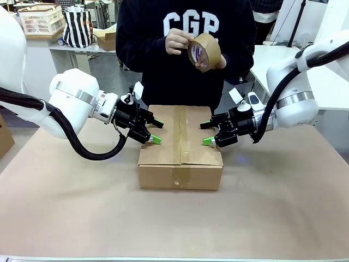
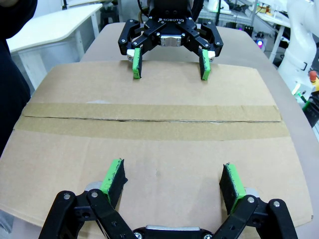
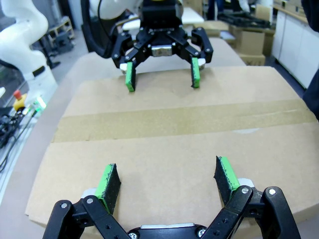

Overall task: Pack the gift set into the box.
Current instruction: Press and hold the closed box until the human finishes sealing it.

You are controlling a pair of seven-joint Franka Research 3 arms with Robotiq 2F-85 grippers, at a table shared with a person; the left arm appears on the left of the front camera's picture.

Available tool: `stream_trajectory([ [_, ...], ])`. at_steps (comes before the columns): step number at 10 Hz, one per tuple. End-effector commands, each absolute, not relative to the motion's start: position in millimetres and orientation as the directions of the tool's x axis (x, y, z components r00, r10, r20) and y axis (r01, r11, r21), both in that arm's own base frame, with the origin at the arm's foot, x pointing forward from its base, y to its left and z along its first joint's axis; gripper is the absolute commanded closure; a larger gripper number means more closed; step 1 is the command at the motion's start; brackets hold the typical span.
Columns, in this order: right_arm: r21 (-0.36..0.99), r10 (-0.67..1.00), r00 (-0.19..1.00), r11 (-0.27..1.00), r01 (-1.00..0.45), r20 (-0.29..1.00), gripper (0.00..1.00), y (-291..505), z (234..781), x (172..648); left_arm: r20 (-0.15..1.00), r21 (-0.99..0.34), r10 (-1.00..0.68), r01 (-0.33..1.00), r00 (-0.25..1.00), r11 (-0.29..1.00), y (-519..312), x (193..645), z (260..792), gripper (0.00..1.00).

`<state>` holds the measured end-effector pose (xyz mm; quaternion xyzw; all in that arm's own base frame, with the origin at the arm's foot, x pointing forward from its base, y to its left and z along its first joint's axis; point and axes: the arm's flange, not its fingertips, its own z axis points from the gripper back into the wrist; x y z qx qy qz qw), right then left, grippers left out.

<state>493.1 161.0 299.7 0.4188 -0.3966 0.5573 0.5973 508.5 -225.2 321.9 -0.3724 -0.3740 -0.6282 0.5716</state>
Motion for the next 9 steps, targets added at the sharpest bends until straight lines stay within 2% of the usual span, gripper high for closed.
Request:
stream_trajectory([
  [1, 0.062, 0.339, 0.069, 0.032, -0.998, 0.938, 0.0, 160.1, 296.8, 492.7, 0.894, 0.043, -0.443, 0.997, -0.069, -0.069, -224.0, 508.3, 316.6, 0.0],
  [9, 0.062, 0.339, 0.069, 0.032, -0.998, 0.938, 0.0, 160.1, 296.8, 492.7, 0.894, 0.043, -0.443, 0.997, -0.069, -0.069, -224.0, 508.3, 316.6, 0.0],
])
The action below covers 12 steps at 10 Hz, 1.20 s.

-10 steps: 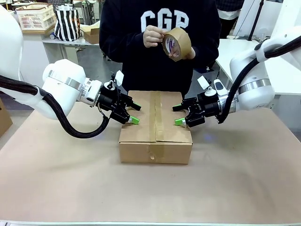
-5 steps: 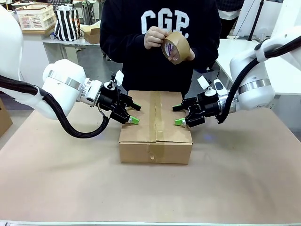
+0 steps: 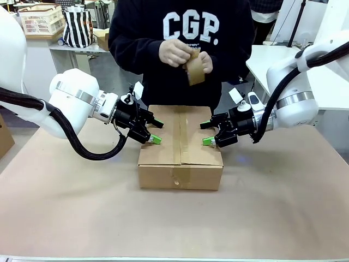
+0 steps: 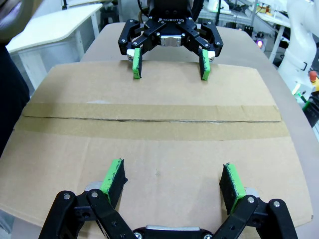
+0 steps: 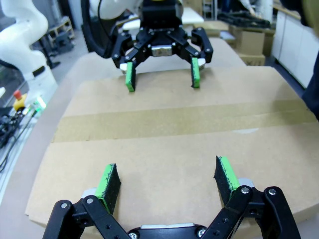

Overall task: Pack the gift set into the box.
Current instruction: Press and hold the closed box until the human finishes sealing it.

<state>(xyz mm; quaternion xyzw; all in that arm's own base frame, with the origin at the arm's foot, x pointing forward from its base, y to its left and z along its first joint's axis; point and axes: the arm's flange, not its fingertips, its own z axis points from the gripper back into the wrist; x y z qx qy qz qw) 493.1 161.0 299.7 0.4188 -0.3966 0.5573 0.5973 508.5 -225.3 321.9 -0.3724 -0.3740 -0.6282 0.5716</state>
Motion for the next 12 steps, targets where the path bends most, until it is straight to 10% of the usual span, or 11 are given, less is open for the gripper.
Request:
stream_trajectory([
  [1, 0.062, 0.339, 0.069, 0.032, -0.998, 0.938, 0.0, 160.1, 296.8, 492.7, 0.894, 0.043, -0.443, 0.997, -0.069, -0.069, -224.0, 508.3, 316.6, 0.0],
  [12, 0.062, 0.339, 0.069, 0.032, -0.998, 0.938, 0.0, 160.1, 296.8, 492.7, 0.894, 0.043, -0.443, 0.997, -0.069, -0.069, -224.0, 508.3, 316.6, 0.0],
])
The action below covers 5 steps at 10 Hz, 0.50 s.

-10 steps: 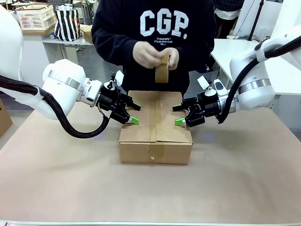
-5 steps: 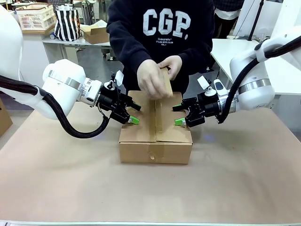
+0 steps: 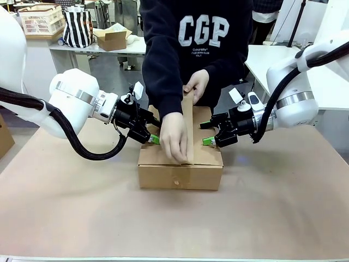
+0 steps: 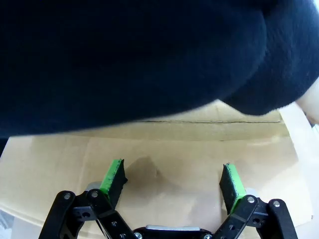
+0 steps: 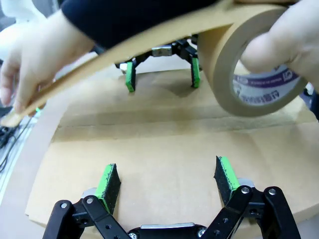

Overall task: Pack the gift set into the box.
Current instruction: Press and hold the closed box until the human finishes sealing it.

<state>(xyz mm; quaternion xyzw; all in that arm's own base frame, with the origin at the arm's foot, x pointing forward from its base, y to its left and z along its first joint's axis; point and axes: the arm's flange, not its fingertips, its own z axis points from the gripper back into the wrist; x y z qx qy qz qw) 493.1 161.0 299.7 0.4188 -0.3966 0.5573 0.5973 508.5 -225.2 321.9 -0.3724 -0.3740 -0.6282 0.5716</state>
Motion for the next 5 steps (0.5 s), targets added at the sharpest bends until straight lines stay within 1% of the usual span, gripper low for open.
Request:
stream_trajectory([
  [1, 0.062, 0.339, 0.069, 0.032, -0.998, 0.938, 0.0, 160.1, 296.8, 492.7, 0.894, 0.043, -0.443, 0.997, -0.069, -0.069, -224.0, 508.3, 316.6, 0.0],
  [5, 0.062, 0.339, 0.069, 0.032, -0.998, 0.938, 0.0, 160.1, 296.8, 492.7, 0.894, 0.043, -0.443, 0.997, -0.069, -0.069, -224.0, 508.3, 316.6, 0.0],
])
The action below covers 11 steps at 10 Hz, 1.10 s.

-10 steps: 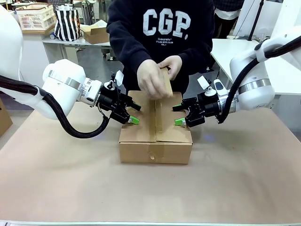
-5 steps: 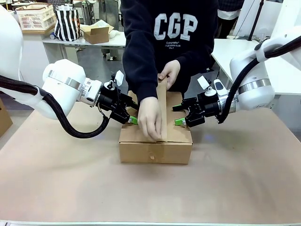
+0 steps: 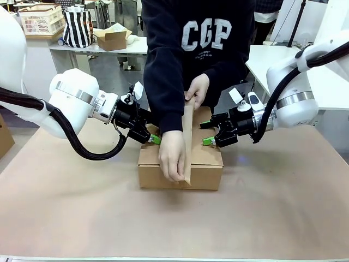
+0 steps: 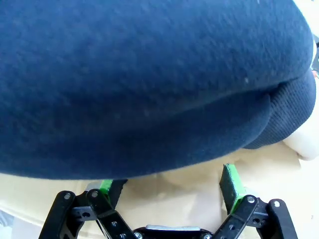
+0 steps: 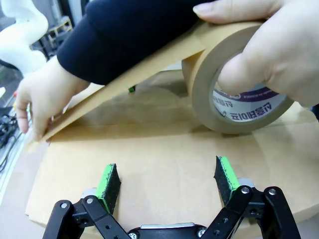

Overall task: Pack the gift set into the box.
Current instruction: Press and hold the closed box until the human finishes sealing it.

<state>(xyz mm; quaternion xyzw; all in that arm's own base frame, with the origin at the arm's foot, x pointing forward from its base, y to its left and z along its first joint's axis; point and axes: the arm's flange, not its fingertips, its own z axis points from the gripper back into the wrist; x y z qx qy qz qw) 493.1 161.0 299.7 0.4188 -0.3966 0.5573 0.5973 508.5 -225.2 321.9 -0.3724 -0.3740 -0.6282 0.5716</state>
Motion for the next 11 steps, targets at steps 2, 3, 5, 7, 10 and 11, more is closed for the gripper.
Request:
stream_trajectory([
  [2, 0.062, 0.339, 0.069, 0.032, -0.998, 0.938, 0.0, 160.1, 296.8, 492.7, 0.894, 0.043, -0.443, 0.997, -0.069, -0.069, -224.0, 508.3, 316.6, 0.0],
  [3, 0.062, 0.339, 0.069, 0.032, -0.998, 0.938, 0.0, 160.1, 296.8, 492.7, 0.894, 0.043, -0.443, 0.997, -0.069, -0.069, -224.0, 508.3, 316.6, 0.0],
  [5, 0.062, 0.339, 0.069, 0.032, -0.998, 0.938, 0.0, 160.1, 296.8, 492.7, 0.894, 0.043, -0.443, 0.997, -0.069, -0.069, -224.0, 508.3, 316.6, 0.0],
  [7, 0.062, 0.339, 0.069, 0.032, -0.998, 0.938, 0.0, 160.1, 296.8, 492.7, 0.894, 0.043, -0.443, 0.997, -0.069, -0.069, -224.0, 508.3, 316.6, 0.0],
  [10, 0.062, 0.339, 0.069, 0.032, -0.998, 0.938, 0.0, 160.1, 296.8, 492.7, 0.894, 0.043, -0.443, 0.997, -0.069, -0.069, -224.0, 508.3, 316.6, 0.0],
  [11, 0.062, 0.339, 0.069, 0.032, -0.998, 0.938, 0.0, 160.1, 296.8, 492.7, 0.894, 0.043, -0.443, 0.997, -0.069, -0.069, -224.0, 508.3, 316.6, 0.0],
])
